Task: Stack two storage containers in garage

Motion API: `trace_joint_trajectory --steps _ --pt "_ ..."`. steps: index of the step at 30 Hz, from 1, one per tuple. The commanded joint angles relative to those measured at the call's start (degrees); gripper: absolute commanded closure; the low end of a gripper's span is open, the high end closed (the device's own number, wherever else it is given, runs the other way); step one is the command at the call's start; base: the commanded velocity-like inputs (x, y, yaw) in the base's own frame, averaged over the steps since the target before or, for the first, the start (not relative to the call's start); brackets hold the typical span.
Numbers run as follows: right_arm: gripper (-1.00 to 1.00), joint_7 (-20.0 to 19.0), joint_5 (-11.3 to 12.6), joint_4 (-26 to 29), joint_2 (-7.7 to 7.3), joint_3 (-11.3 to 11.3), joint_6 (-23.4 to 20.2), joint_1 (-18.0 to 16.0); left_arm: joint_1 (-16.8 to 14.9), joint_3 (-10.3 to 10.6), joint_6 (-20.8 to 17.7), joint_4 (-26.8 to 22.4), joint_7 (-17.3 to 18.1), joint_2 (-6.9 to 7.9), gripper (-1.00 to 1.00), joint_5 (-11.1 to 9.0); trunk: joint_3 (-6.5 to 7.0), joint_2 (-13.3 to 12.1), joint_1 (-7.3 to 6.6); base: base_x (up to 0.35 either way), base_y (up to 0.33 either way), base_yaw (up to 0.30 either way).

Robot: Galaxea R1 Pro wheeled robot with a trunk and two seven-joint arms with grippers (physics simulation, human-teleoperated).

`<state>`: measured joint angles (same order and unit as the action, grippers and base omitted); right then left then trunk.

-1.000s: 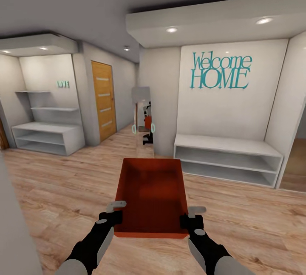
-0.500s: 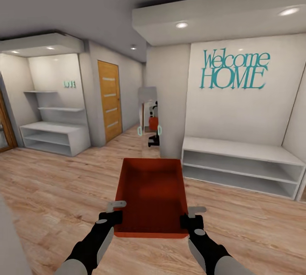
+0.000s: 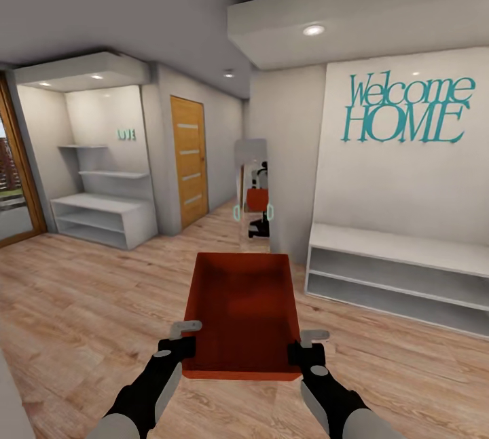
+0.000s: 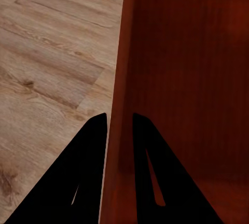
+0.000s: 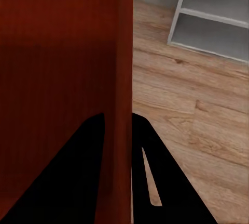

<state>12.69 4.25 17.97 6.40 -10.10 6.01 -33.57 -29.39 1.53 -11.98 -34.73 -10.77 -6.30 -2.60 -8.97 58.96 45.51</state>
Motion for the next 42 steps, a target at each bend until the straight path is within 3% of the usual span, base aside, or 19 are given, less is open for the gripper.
trace_joint_trajectory --steps 1,7,12,19,22,31,32,42 --pt "1.0 0.0 0.4 -0.1 0.25 -0.8 -0.1 0.2 0.1 0.5 -0.7 0.2 0.0 0.35 1.0 -0.6 -0.09 0.1 0.04 0.0 0.0 0.0" --pt "1.0 0.3 0.5 -1.2 0.17 0.1 0.7 0.2 0.2 -0.4 0.4 2.2 -0.1 -0.24 1.0 0.9 -0.09 0.1 0.04 0.013 0.0 0.0" --pt "1.0 0.4 2.6 -1.3 -0.05 -2.5 0.3 0.2 0.1 0.5 0.7 3.3 -1.1 -0.21 1.0 -1.4 -0.09 0.1 0.04 0.132 0.0 0.0" --pt "1.0 0.8 5.5 -1.4 -0.31 -6.2 -1.1 0.2 0.1 4.2 0.8 4.7 -2.9 -0.07 1.0 -5.8 -0.09 0.1 0.04 0.296 0.0 0.0" --pt "1.0 0.3 6.6 -1.6 -0.96 -7.1 -1.1 0.2 0.2 4.9 0.8 5.1 -3.7 -0.2 1.0 -5.8 -0.09 0.1 0.04 0.319 0.0 0.0" --pt "1.0 0.3 8.6 -3.5 -0.85 -8.6 -0.6 0.2 0.1 5.3 0.8 6.5 -3.6 -0.15 1.0 -5.9 -0.09 0.1 0.04 0.321 0.0 0.0" --pt "1.0 0.3 0.0 -1.2 0.01 -1.0 1.0 0.2 0.1 -0.4 0.8 6.5 -1.3 -0.17 1.0 -5.9 -0.09 0.1 0.04 0.321 0.0 0.0" --pt "1.0 0.5 0.1 -0.6 -0.01 -0.9 -1.0 0.2 0.2 -0.4 0.7 6.6 -1.3 -0.12 1.0 -6.1 -0.09 0.1 0.04 0.321 0.0 0.084"
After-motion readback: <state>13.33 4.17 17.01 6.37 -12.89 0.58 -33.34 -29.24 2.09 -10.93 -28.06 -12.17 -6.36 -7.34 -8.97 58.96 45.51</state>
